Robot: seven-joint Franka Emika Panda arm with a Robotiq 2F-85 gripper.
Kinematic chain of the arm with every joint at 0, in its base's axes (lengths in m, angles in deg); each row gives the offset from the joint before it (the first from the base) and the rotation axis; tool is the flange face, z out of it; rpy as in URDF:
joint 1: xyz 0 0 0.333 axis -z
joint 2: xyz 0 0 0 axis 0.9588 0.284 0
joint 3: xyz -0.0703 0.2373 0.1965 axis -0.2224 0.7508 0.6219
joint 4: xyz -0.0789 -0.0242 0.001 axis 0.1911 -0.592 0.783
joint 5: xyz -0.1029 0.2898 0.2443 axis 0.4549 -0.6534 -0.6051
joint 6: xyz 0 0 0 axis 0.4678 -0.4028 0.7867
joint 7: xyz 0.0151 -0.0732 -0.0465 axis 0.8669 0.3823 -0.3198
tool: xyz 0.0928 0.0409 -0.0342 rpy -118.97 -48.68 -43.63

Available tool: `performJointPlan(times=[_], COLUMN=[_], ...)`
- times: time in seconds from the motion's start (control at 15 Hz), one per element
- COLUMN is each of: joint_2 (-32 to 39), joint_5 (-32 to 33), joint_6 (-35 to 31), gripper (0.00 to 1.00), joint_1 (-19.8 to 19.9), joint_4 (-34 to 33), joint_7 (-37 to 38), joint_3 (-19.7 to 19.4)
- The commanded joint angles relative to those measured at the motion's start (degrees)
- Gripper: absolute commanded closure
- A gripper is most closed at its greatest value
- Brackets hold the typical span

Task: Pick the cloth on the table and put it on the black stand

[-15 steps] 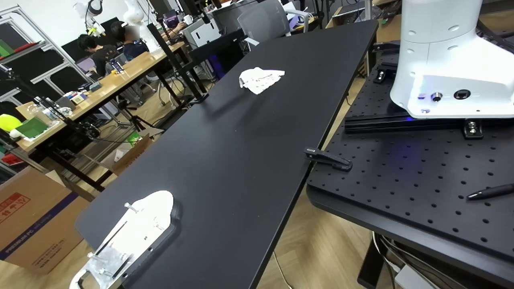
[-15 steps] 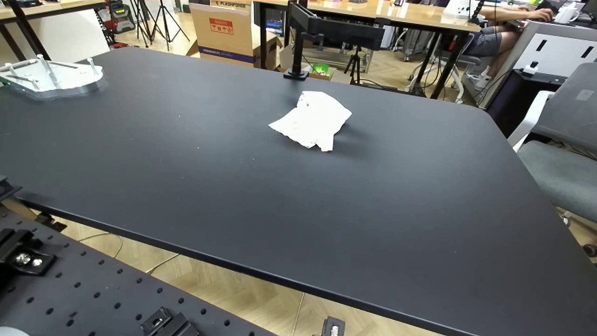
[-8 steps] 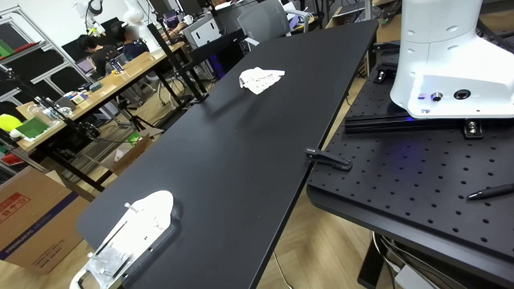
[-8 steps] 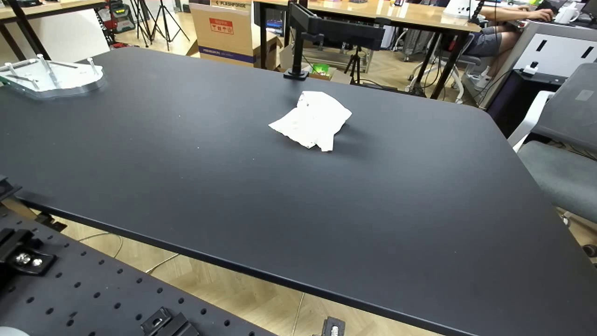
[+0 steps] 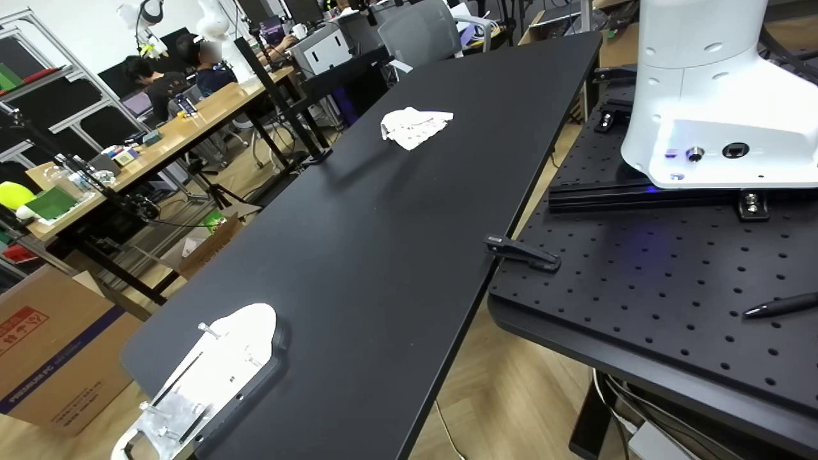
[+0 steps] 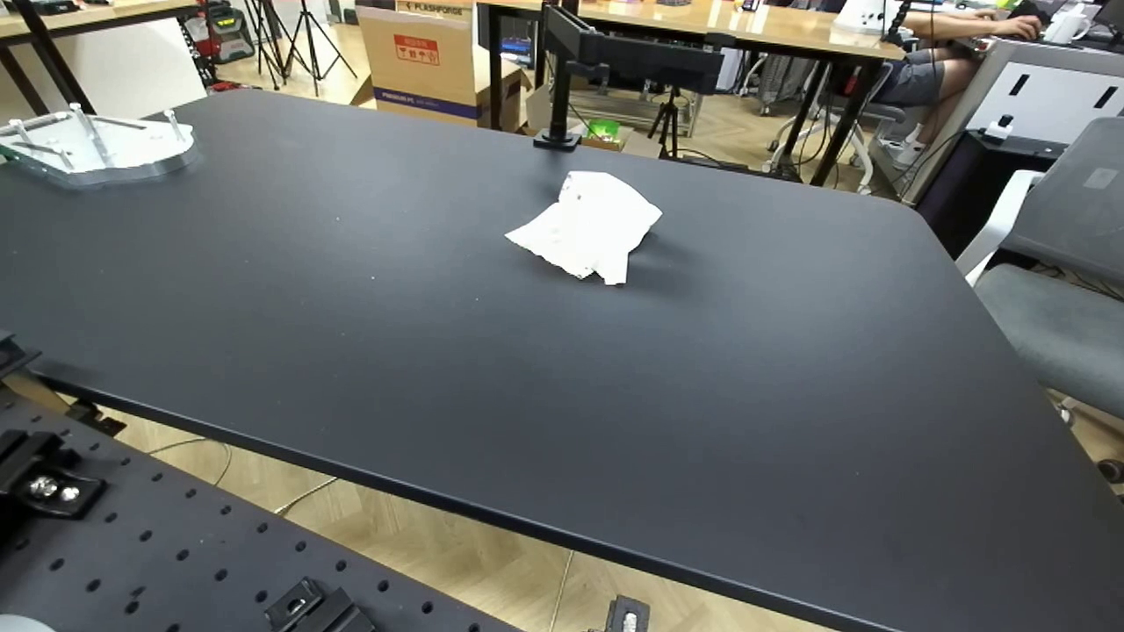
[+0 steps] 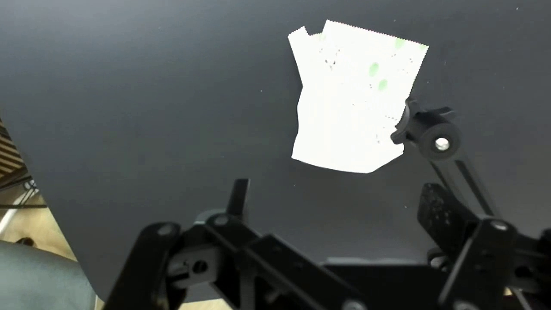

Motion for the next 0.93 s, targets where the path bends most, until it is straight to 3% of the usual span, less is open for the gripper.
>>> performJointPlan(times=[0.0,0.47,0.87], joint_2=[-0.3,1.2,10.8], joint_5=[-5.3,-6.4,-5.1], joint_6=[-4.6,-5.6,-4.5], gripper=[0.00,0.00,0.00], joint_1=[2.0,2.6,1.4], joint_4=[3.1,3.2,-4.1], joint_7=[3.2,3.0,9.7], joint_3=[-1.4,-2.0,-2.4])
